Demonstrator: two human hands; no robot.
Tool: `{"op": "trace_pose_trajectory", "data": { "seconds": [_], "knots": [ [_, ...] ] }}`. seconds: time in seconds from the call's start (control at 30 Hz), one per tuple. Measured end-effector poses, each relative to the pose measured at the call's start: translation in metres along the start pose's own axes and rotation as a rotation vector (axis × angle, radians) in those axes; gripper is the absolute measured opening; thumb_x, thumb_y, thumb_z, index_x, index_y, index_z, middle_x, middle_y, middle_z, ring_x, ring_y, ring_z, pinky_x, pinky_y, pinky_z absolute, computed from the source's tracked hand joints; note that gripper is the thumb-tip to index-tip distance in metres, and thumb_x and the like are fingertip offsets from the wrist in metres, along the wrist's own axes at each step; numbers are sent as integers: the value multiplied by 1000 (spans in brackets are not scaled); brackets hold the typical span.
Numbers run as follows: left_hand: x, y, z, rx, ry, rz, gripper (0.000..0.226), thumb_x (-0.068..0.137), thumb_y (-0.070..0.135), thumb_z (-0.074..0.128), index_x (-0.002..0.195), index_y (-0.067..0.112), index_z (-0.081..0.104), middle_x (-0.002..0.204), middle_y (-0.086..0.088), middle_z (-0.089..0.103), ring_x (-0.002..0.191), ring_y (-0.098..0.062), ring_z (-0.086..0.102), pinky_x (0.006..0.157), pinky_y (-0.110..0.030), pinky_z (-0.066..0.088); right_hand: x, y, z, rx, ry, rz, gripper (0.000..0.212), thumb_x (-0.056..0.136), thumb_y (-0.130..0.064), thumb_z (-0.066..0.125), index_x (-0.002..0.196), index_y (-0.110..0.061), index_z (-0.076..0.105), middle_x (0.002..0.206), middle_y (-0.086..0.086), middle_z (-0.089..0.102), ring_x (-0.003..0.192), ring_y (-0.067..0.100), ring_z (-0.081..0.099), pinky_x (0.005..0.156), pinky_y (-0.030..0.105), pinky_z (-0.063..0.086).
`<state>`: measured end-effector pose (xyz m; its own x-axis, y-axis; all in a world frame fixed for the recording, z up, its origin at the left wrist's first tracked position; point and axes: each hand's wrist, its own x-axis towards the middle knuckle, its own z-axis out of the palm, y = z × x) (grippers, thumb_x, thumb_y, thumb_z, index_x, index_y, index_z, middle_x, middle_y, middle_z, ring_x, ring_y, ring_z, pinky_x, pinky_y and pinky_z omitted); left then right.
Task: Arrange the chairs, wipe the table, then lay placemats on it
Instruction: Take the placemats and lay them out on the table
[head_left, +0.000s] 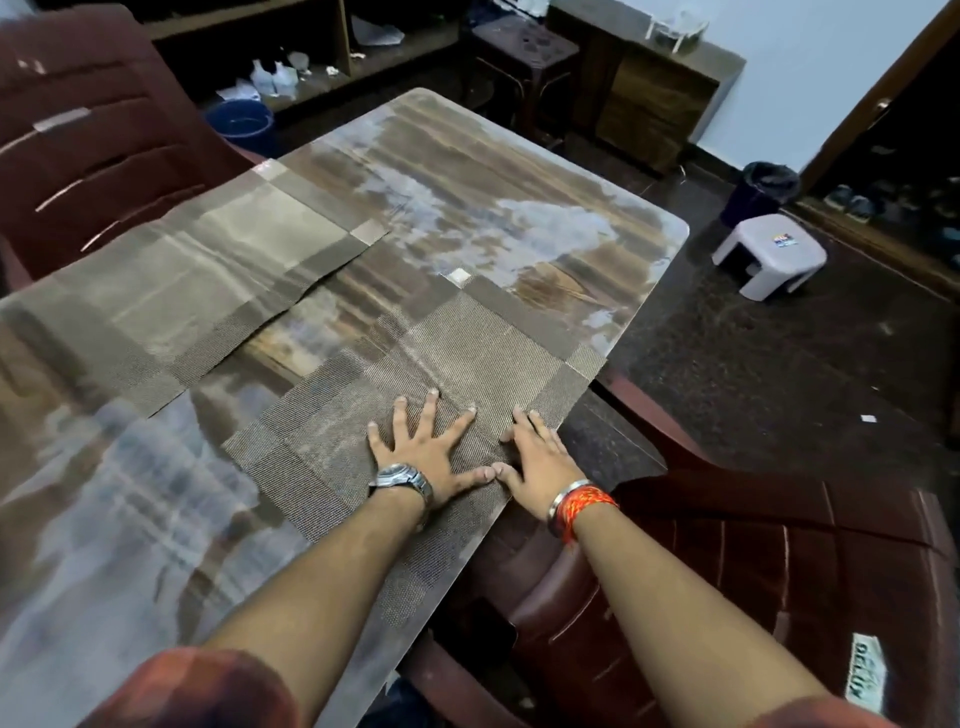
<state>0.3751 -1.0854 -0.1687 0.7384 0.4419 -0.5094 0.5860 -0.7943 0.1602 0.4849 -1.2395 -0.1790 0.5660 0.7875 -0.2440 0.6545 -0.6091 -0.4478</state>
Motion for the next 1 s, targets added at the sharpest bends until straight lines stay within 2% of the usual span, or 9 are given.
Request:
{"op": "trace_pose_trajectory", "data": {
  "seconds": [0.07,0.13,0.2,0.33,0.53,1.0],
  "knots": [
    [6,2,-2,-51,-9,-24,99,57,101,28,142,67,-10,159,8,-34,142,-41,-33,105,-75,-11,7,4,-5,-45,-17,4,53,92,-43,52,137,-20,36,161,-2,7,147,15,0,119,34,3],
    [7,4,-4,-74,-5,-38,103,54,102,33,140,69,-10,157,8,-37,139,-45,-36,103,-77,-13,11,7,-8,-127,-50,37,74,91,-51,48,150,-23,15,161,-6,0,147,9,-4,119,37,-1],
    [10,5,-7,-88,-4,-40,107,48,103,37,138,71,-11,156,8,-40,137,-47,-38,100,-79,-14,15,9,-11,-194,-82,80,88,87,-61,44,153,-25,-2,160,-8,-9,146,7,-10,119,38,-5],
    [11,4,-9,-73,-14,-40,120,34,107,38,136,72,-15,154,6,-42,133,-49,-42,93,-82,-18,19,12,-18,-220,-120,169,108,77,-75,45,152,-18,-10,159,-3,-18,145,13,-15,118,40,-5],
    [9,9,-9,-38,-28,-37,130,27,108,36,137,68,-22,151,4,-48,130,-51,-45,93,-85,-15,15,12,-21,-162,-135,199,113,75,-76,49,151,-19,-13,158,-3,-22,145,13,-18,117,42,-3],
    [5,15,-9,-34,-70,-19,133,27,106,40,136,67,-25,147,3,-53,127,-51,-48,92,-84,-17,7,15,-27,-87,-135,198,112,77,-71,54,151,-20,-12,157,-6,-22,144,12,-20,118,44,0]
  ]
}}
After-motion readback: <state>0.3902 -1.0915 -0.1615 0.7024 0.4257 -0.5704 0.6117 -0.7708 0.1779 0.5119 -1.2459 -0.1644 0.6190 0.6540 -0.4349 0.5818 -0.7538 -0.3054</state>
